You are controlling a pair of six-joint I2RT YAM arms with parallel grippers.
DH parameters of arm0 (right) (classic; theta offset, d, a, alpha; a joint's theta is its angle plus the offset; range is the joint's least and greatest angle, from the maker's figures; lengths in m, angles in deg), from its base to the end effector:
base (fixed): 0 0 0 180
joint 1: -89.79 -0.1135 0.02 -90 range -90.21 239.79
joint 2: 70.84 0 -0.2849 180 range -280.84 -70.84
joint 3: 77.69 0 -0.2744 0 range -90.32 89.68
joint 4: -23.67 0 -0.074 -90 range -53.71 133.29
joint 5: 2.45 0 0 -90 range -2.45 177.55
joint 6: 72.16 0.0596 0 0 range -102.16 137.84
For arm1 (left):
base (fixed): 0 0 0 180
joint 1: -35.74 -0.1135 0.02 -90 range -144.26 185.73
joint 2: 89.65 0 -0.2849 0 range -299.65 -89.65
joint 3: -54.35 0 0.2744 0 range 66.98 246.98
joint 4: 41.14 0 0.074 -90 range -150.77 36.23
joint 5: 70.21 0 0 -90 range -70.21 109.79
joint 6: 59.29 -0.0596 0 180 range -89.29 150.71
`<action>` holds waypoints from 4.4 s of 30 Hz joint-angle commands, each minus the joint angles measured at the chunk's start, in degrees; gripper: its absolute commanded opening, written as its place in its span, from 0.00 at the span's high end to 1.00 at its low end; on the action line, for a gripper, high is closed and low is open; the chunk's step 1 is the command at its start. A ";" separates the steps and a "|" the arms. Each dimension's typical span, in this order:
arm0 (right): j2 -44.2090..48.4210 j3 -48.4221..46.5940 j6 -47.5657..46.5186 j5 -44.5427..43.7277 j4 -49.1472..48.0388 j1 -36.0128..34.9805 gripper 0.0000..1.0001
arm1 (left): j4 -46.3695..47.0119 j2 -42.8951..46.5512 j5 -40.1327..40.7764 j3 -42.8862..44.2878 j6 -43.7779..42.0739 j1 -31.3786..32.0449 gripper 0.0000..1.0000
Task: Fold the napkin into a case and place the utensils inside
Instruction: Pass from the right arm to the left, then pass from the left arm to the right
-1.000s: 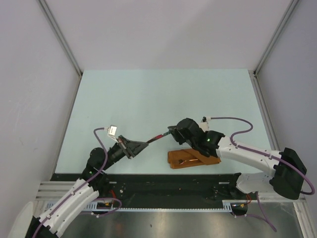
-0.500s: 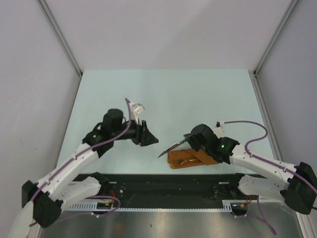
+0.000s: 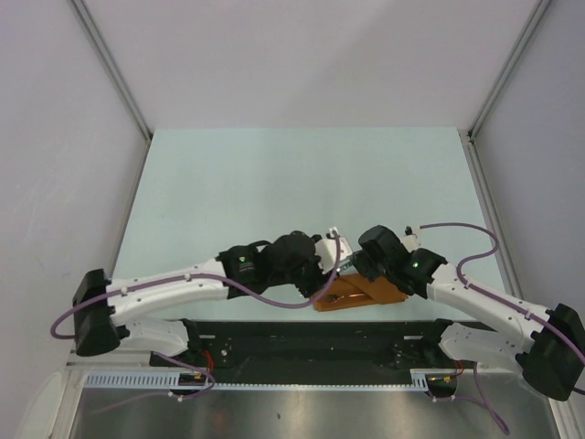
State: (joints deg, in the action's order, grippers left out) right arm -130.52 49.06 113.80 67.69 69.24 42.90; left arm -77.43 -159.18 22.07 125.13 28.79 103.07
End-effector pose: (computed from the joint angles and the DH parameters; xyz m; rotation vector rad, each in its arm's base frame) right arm 0.1712 0.1533 0.2262 1.1879 2.2356 0.6839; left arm 0.1194 -0.2796 0.3097 1.2572 1.8616 -0.5936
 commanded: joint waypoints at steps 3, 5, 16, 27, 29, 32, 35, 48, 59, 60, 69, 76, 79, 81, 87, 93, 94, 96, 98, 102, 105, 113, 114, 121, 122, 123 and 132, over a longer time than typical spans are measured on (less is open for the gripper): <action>0.35 -2.18 1.16 -0.09 0.27 0.05 1.00 | -1.92 -4.82 10.54 1.70 -5.91 2.72 0.43; 0.79 -2.01 1.42 -0.36 0.36 0.14 1.00 | -2.26 -4.90 10.46 1.62 -6.26 2.72 0.44; 1.41 -1.83 3.71 -0.36 -0.08 0.05 1.00 | -2.79 -8.51 8.17 0.82 -4.68 4.56 0.42; 1.85 -1.39 4.67 -0.27 0.36 -0.22 0.99 | -3.15 -9.30 13.71 1.00 -5.82 5.09 0.90; 2.20 -1.13 4.15 -0.27 -0.07 -0.30 0.96 | -3.15 -8.95 13.71 0.91 -6.00 5.09 0.94; 3.34 0.63 -1.44 -0.36 -2.35 0.66 0.74 | -2.45 -7.73 13.27 -0.31 -5.82 5.09 1.00; 6.76 1.07 -8.49 -1.93 -1.84 2.24 0.49 | -2.18 -6.49 12.66 -2.34 -5.12 4.83 1.00; 12.75 5.81 -43.91 17.11 4.76 35.44 0.00 | 0.28 -5.70 -1.84 -8.58 -1.25 0.18 1.00; 6.69 10.65 -50.17 22.49 1.42 52.52 0.47 | 2.30 0.28 -10.00 -12.18 1.55 -6.33 1.00; 6.60 10.30 -50.35 22.75 1.59 52.00 0.48 | 3.09 -0.15 -10.54 -12.10 1.56 -6.42 1.00; 16.34 2.75 -54.76 12.48 3.61 38.03 0.00 | 3.62 -2.18 -12.30 -9.37 8.85 -8.70 1.00; 11.96 6.52 -22.17 15.31 -6.32 13.21 0.00 | 2.04 -1.74 -13.45 -8.05 10.52 -9.85 1.00; 9.59 6.43 -9.94 3.36 -9.65 1.33 0.07 | 0.99 -2.53 -14.23 -7.35 12.19 -10.81 1.00; 6.70 6.26 -5.28 0.62 -9.83 -1.70 0.10 | 0.98 -2.88 -14.50 -7.26 12.63 -10.90 1.00; -1.40 9.24 9.58 -1.67 -16.34 -9.79 0.24 | 0.28 -3.15 -15.47 -7.35 13.25 -10.99 1.00; -5.79 10.21 14.42 -2.47 -19.85 -11.90 0.32 | 0.63 -2.27 -16.00 -8.14 13.87 -11.08 1.00; -6.32 10.30 14.78 -2.55 -20.55 -12.25 0.32 | 0.72 -2.09 -16.17 -8.23 13.95 -11.25 1.00; -7.82 10.56 15.66 -2.29 -21.69 -12.43 0.44 | 0.98 -1.57 -16.43 -8.40 14.04 -11.26 1.00; -8.87 10.83 15.74 -2.12 -23.89 -12.35 0.57 | 0.98 -1.13 -16.52 -8.40 14.22 -11.34 1.00; -8.70 10.56 14.61 -2.29 -26.18 -12.34 0.89 | 1.07 0.10 -16.26 -8.84 14.48 -11.52 1.00; -5.90 9.95 12.85 -3.87 -24.79 -12.43 1.00 | 0.81 0.89 -15.03 -8.58 13.78 -11.61 1.00; 0.26 4.51 7.14 1.13 -11.61 -4.63 1.00 | 2.82 3.27 16.26 -6.03 4.57 0.50 0.51; 0.44 3.80 6.26 1.83 -8.46 -3.48 1.00 | 3.61 3.09 20.79 -6.12 2.11 4.52 0.51; 4.83 1.69 -0.42 7.90 -0.79 5.49 1.00 | 14.50 0.03 43.22 -7.35 -11.68 14.57 0.50; 5.36 1.51 -0.69 8.16 -0.43 5.76 1.00 | 15.91 -2.77 45.33 -7.00 -14.15 15.54 0.50; 5.36 1.25 -0.86 8.34 -0.08 6.20 1.00 | 18.36 -4.10 48.83 -6.65 -18.43 16.86 0.50; 5.36 -0.86 -2.36 9.93 2.03 8.13 1.00 | 19.98 -9.38 43.60 -4.36 -27.18 19.94 0.49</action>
State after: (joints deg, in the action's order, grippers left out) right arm -126.00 52.30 112.84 77.37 69.59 50.22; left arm -59.45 -168.63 65.59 117.45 6.81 122.19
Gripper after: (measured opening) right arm 0.070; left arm 0.506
